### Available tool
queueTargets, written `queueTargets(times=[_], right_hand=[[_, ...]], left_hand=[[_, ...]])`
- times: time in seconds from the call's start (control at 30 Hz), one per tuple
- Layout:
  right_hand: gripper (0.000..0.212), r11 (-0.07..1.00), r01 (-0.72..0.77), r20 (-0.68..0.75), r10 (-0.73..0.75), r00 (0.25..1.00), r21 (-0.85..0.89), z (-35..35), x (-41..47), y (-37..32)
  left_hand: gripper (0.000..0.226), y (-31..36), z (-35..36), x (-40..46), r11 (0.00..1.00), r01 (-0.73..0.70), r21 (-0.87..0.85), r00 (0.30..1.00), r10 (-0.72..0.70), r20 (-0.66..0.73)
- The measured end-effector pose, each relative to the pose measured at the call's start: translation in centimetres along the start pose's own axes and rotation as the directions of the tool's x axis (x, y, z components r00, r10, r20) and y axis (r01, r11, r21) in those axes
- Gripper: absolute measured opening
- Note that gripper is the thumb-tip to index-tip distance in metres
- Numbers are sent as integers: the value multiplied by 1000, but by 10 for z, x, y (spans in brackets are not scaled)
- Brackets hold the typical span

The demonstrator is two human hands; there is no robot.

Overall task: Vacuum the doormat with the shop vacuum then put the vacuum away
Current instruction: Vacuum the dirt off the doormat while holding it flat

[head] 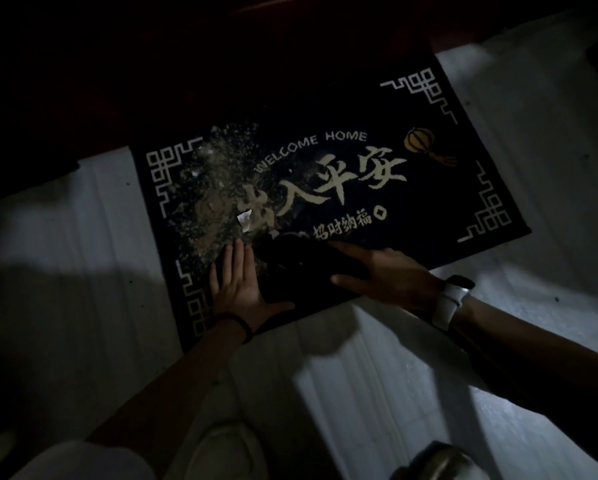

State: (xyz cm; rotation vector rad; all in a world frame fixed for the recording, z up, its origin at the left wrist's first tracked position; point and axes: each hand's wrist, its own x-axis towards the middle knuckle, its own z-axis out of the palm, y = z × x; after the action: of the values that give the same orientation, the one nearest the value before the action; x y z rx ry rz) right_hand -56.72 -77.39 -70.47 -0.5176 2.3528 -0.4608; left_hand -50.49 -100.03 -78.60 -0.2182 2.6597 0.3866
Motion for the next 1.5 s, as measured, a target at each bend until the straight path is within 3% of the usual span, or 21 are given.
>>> queueTargets(times=[0.13, 0.37, 0.47, 0.6, 0.67, 0.83, 0.97, 1.03, 1.1, 1.17, 1.23, 1.3, 1.4, 1.5], right_hand=[[64, 999, -12, -7, 11, 1000, -46, -2, 4, -4], [66, 961, 39, -42, -52, 998, -274, 1, 1, -22], [63, 994, 0, -53, -6, 999, -107, -16, 19, -12], [58, 948, -213, -85, 238, 967, 236, -43, 35, 16], [57, 941, -205, -58, 228, 972, 271, -37, 31, 13], [57, 988, 5, 30, -10, 999, 154, -3, 6, -9], [54, 899, -163, -42, 197, 980, 406, -31, 21, 24], [53, 899, -203, -160, 283, 946, 389, -45, 32, 36], [50, 889, -170, -190, 271, 944, 425, -43, 32, 33], [43, 823, -112, -88, 192, 977, 557, -26, 23, 20], [41, 886, -68, 4, 74, 997, 459, -1, 14, 9], [51, 961, -21, -55, 38, 998, 277, 8, 14, 12], [56, 965, -54, -50, 69, 996, 256, 0, 8, 11], [65, 995, -102, -127, 99, 987, -13, 7, -7, 11]], left_hand=[[140, 0, 1, 0, 1000, 4, 14, 1000, -3, -12], [140, 1, 0, -2, 1000, -4, -20, 999, 3, -52], [138, 3, -2, -1, 1000, 1, 7, 999, -1, -32], [127, 2, -4, -2, 1000, 3, 4, 1000, -3, 13], [126, 2, -4, -2, 1000, -3, 11, 1000, 3, -6], [134, 3, -1, -1, 1000, 12, -5, 999, -12, -35], [133, 2, -1, 1, 1000, 10, -6, 1000, -10, -17], [129, 3, -4, 1, 1000, 17, 9, 1000, -17, 4], [134, 3, -3, 0, 1000, 23, 18, 1000, -23, -3], [139, 3, -2, 1, 999, 26, 24, 999, -26, -21], [139, 2, 1, 1, 999, 32, 29, 999, -31, -24], [139, 2, 0, 2, 999, 34, 5, 999, -34, -24], [130, 4, -4, 2, 998, 34, 45, 999, -35, 16], [128, 7, -6, 1, 997, 46, 65, 998, -47, 28]])
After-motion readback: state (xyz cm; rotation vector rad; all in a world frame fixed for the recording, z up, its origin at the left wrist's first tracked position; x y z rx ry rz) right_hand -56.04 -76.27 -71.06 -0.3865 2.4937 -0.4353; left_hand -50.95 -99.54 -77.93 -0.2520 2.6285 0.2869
